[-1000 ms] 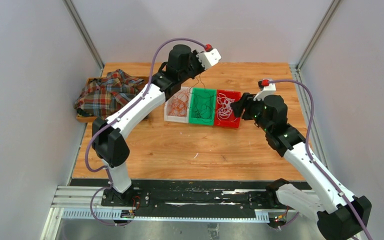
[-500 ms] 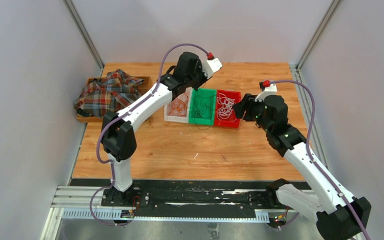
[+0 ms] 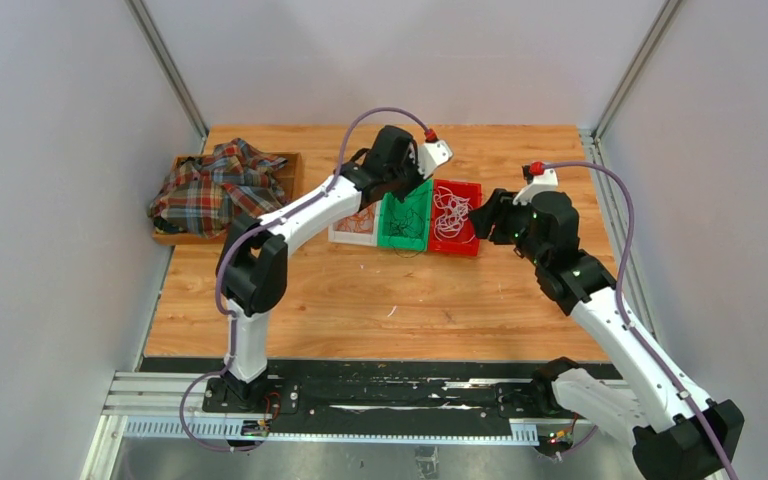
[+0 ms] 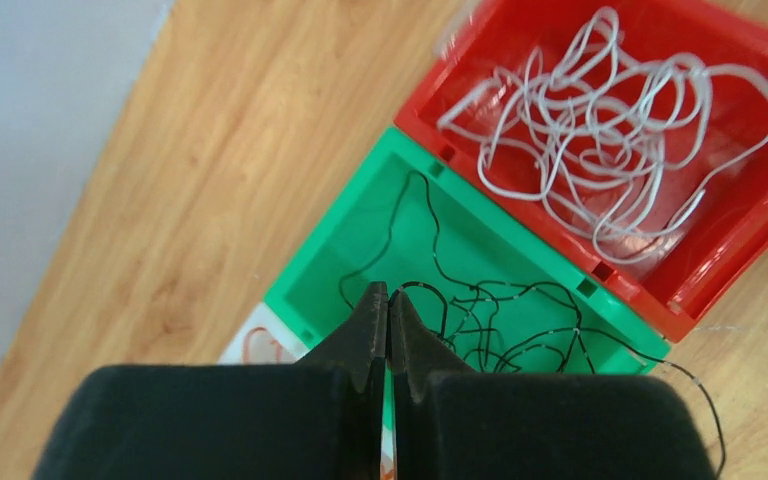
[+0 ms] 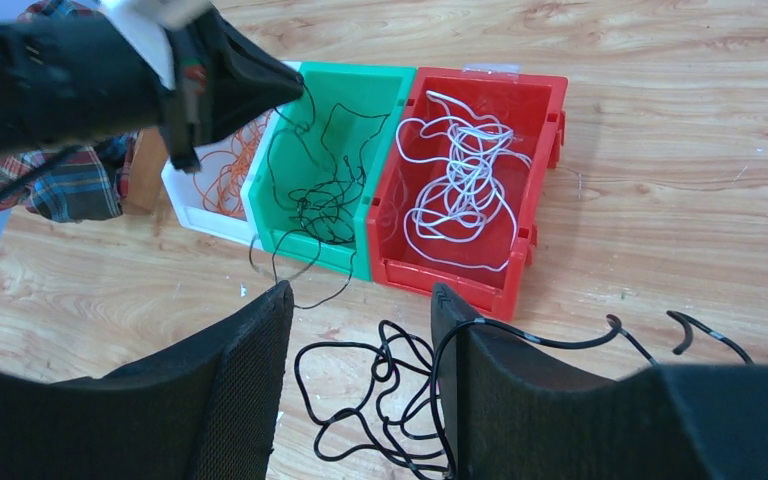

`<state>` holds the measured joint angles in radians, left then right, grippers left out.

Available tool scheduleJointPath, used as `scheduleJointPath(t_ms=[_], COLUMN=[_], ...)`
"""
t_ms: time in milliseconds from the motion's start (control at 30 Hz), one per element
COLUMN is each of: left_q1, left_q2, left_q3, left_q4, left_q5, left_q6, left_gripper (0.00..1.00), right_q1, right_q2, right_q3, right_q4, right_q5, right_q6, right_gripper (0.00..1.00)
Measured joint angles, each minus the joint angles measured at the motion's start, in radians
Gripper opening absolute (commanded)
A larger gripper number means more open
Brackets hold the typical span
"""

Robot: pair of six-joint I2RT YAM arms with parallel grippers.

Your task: Untangle the cables

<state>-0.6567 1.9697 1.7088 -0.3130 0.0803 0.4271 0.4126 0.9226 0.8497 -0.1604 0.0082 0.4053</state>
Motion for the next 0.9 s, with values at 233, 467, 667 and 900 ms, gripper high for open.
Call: scheduleJointPath(t_ms=[233, 467, 667, 900], left_q1=[0.007, 0.042, 0.079, 0.097], left_q2=[0.085, 0.092, 0.003, -0.125], left_q3=[-0.046, -0.004, 0.005, 0.014], left_q4=[0.016, -0.029, -0.124, -0.256], left_q5=[-0.011, 0.078, 0.208, 0.352], left_q6=[-0.025, -0.069, -0.078, -0.053], left_gripper=[0.35, 0.79, 0.89, 0.98], right_q1=[-0.004, -0.013, -0.016, -0.016], right_q2=[-0.003, 0.014, 0.055, 0.121], right_q3=[0.0, 0.0, 0.009, 0.064], right_q4=[-0.015, -0.024, -0.023, -0.016], right_q5=[-0.004, -0.042, -0.085, -0.129], right_q6=[0.005, 0.034, 0.066, 0.106], right_gripper=[0.52, 0.52, 0.54, 0.53])
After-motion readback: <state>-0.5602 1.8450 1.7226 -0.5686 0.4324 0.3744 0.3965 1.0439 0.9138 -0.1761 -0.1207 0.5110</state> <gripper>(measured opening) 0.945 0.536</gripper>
